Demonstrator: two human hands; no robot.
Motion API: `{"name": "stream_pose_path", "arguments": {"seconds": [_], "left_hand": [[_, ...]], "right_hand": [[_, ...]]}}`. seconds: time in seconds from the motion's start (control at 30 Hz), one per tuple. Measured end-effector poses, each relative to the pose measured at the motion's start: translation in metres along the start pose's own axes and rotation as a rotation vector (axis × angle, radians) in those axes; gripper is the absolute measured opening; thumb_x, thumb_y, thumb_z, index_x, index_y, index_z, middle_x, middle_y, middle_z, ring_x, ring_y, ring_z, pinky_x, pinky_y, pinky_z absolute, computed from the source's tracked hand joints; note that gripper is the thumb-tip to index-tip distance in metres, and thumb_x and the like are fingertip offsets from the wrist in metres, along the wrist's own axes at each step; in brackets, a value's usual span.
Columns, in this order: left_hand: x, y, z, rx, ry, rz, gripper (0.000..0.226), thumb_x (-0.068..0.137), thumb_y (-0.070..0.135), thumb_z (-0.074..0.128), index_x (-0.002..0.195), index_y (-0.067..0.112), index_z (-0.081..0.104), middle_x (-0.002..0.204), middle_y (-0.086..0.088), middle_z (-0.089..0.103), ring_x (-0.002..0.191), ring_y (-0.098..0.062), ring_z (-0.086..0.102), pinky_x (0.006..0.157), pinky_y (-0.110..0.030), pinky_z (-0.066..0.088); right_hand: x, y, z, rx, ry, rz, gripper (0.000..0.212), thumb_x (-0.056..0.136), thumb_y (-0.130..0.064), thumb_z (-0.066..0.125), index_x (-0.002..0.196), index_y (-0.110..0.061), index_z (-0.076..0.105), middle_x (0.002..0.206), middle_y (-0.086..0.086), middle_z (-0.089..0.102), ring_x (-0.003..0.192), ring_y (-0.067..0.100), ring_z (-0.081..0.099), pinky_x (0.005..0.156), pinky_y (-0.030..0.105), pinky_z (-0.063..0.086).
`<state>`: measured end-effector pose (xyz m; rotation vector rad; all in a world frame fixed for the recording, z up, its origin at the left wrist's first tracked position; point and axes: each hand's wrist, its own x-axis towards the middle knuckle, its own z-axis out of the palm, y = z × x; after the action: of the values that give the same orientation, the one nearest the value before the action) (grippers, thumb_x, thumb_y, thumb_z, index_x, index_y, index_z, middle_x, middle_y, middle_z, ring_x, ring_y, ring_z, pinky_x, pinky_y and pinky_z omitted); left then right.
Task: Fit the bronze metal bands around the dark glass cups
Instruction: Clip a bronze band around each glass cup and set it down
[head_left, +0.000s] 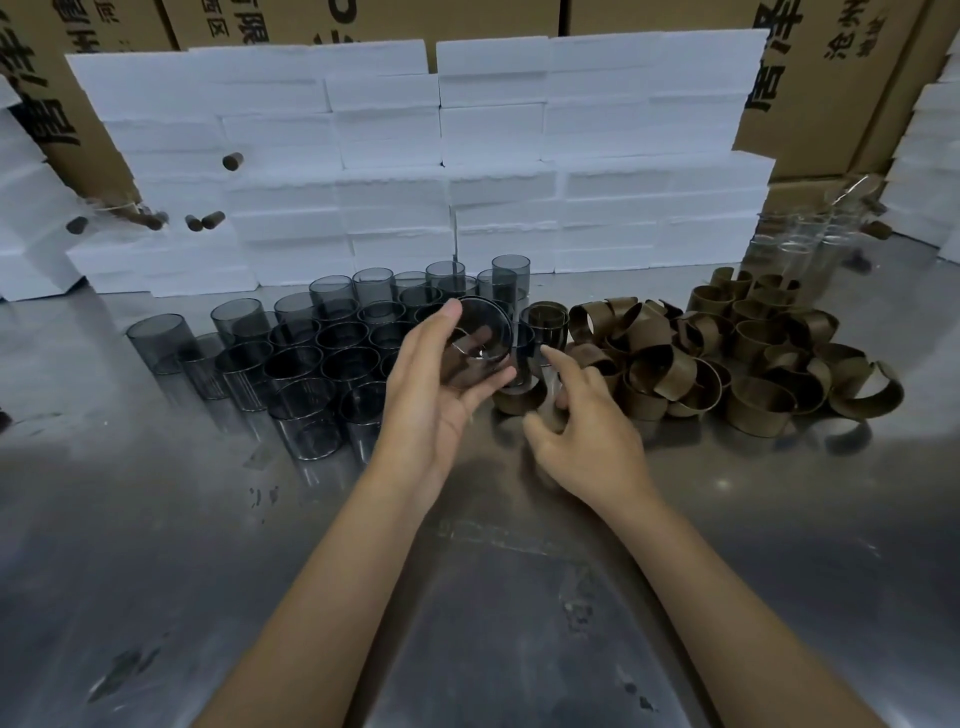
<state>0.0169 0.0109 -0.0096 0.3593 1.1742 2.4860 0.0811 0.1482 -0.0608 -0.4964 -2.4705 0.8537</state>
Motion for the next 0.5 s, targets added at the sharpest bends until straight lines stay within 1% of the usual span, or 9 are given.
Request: {"name": "stream_pose_path", "arguments": {"seconds": [0.07, 0.13, 0.2, 0.27, 0.3, 0.37, 0.43, 0.5], "left_hand": [[0.002, -0.002, -0.003, -0.011, 0.007, -0.014, 0.043, 0.086, 0.029, 0.074, 0.120, 0.007, 0.059, 0.114, -0.021, 0.067, 0.116, -0.044, 0.067, 0.082, -0.038, 0.062], [0.004, -0.003, -0.006, -0.013, 0.024, -0.034, 0.029, 0.092, 0.021, 0.071, 0.114, 0.006, 0.059, 0.115, -0.022, 0.064, 0.115, -0.046, 0.066, 0.080, -0.038, 0.063], [0.005, -0.003, -0.008, -0.017, 0.043, -0.050, 0.022, 0.094, 0.019, 0.069, 0.109, 0.006, 0.060, 0.115, -0.022, 0.064, 0.114, -0.045, 0.067, 0.077, -0.037, 0.062], [0.006, -0.003, -0.011, -0.010, 0.046, -0.043, 0.018, 0.095, 0.018, 0.068, 0.108, 0.007, 0.062, 0.112, -0.019, 0.063, 0.111, -0.041, 0.070, 0.077, -0.036, 0.062], [0.007, -0.002, -0.013, 0.004, 0.032, -0.029, 0.017, 0.095, 0.016, 0.067, 0.108, 0.007, 0.064, 0.108, -0.016, 0.065, 0.107, -0.036, 0.071, 0.077, -0.037, 0.062], [0.007, -0.002, -0.015, 0.041, -0.006, -0.006, 0.020, 0.095, 0.012, 0.065, 0.115, 0.009, 0.068, 0.099, -0.008, 0.072, 0.097, -0.024, 0.073, 0.079, -0.040, 0.062], [0.008, -0.001, -0.014, 0.057, -0.018, -0.006, 0.031, 0.095, 0.009, 0.063, 0.126, 0.011, 0.067, 0.097, -0.005, 0.075, 0.093, -0.020, 0.074, 0.079, -0.042, 0.062], [0.008, 0.000, -0.013, 0.062, -0.016, -0.008, 0.033, 0.095, 0.006, 0.063, 0.127, 0.014, 0.068, 0.101, -0.007, 0.075, 0.093, -0.020, 0.073, 0.079, -0.042, 0.062]], "right_hand": [[0.001, 0.001, 0.001, -0.063, -0.031, -0.017, 0.076, 0.091, -0.045, 0.061, 0.157, -0.046, 0.023, 0.115, -0.008, 0.046, 0.103, 0.022, 0.061, 0.078, 0.036, 0.048], [0.003, 0.001, 0.002, -0.113, -0.049, -0.022, 0.076, 0.093, -0.048, 0.060, 0.158, -0.047, 0.021, 0.122, -0.005, 0.054, 0.108, 0.021, 0.062, 0.082, 0.037, 0.049], [0.005, 0.002, 0.004, -0.164, -0.051, -0.044, 0.067, 0.096, -0.048, 0.057, 0.156, -0.046, 0.026, 0.124, -0.003, 0.058, 0.110, 0.020, 0.062, 0.082, 0.036, 0.049], [0.006, 0.002, 0.004, -0.177, -0.035, -0.050, 0.053, 0.099, -0.046, 0.054, 0.150, -0.043, 0.038, 0.116, -0.004, 0.060, 0.108, 0.020, 0.062, 0.077, 0.034, 0.045], [0.006, 0.002, 0.004, -0.173, -0.027, -0.046, 0.046, 0.100, -0.045, 0.053, 0.146, -0.040, 0.044, 0.109, -0.005, 0.058, 0.106, 0.021, 0.063, 0.075, 0.033, 0.043], [0.006, 0.000, 0.004, -0.157, -0.020, -0.029, 0.038, 0.100, -0.047, 0.053, 0.137, -0.036, 0.052, 0.101, -0.008, 0.055, 0.101, 0.023, 0.063, 0.075, 0.035, 0.046], [0.007, -0.002, 0.004, -0.159, -0.021, -0.012, 0.041, 0.098, -0.054, 0.054, 0.135, -0.036, 0.053, 0.106, -0.006, 0.060, 0.102, 0.023, 0.064, 0.079, 0.037, 0.049], [0.008, -0.003, 0.005, -0.185, -0.027, -0.010, 0.041, 0.098, -0.057, 0.053, 0.134, -0.038, 0.055, 0.112, -0.005, 0.063, 0.104, 0.024, 0.064, 0.079, 0.037, 0.047]]}}
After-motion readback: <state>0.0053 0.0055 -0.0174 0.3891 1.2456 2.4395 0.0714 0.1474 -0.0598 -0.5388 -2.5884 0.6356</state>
